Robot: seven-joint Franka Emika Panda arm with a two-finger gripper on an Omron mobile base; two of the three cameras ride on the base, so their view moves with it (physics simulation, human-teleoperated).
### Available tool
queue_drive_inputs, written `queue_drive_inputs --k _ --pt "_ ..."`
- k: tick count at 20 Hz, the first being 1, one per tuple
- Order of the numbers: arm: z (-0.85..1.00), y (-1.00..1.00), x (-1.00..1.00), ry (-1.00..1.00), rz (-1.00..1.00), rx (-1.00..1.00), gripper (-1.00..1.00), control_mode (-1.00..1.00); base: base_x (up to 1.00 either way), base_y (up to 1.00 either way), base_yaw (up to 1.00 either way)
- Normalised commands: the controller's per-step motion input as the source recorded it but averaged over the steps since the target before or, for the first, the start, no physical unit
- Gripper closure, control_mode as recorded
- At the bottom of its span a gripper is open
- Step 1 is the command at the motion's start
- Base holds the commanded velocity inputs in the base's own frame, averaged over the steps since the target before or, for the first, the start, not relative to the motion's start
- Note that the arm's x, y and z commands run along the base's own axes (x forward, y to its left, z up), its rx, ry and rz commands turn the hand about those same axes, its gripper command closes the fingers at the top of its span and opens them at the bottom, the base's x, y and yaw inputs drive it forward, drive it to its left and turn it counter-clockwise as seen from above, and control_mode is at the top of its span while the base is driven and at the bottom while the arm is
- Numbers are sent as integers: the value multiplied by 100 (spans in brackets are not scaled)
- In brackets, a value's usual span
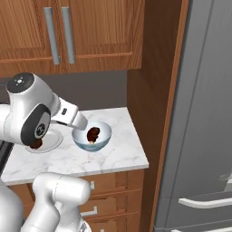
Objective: Place one of the steaks on the plate and the other in the bowl. Then place the bowl in the fridge.
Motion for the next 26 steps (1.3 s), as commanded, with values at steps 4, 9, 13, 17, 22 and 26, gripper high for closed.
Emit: queue_drive_inputs --k 4,9,13,17,22,26 --pt "-59 0 37 5 -5 20 -100 -100 0 0 0" --pt "-78 -1 27 6 -5 7 -100 -100 0 0 0" --pt "-52 0 48 9 -9 0 -100 -100 0 0 0" --pt "-48 -11 57 14 -13 0 -100 -100 0 0 0" --pt "-35 -14 60 8 -9 0 -100 -100 0 0 0" --pt "-29 -3 59 4 -2 0 -100 -100 0 0 0"
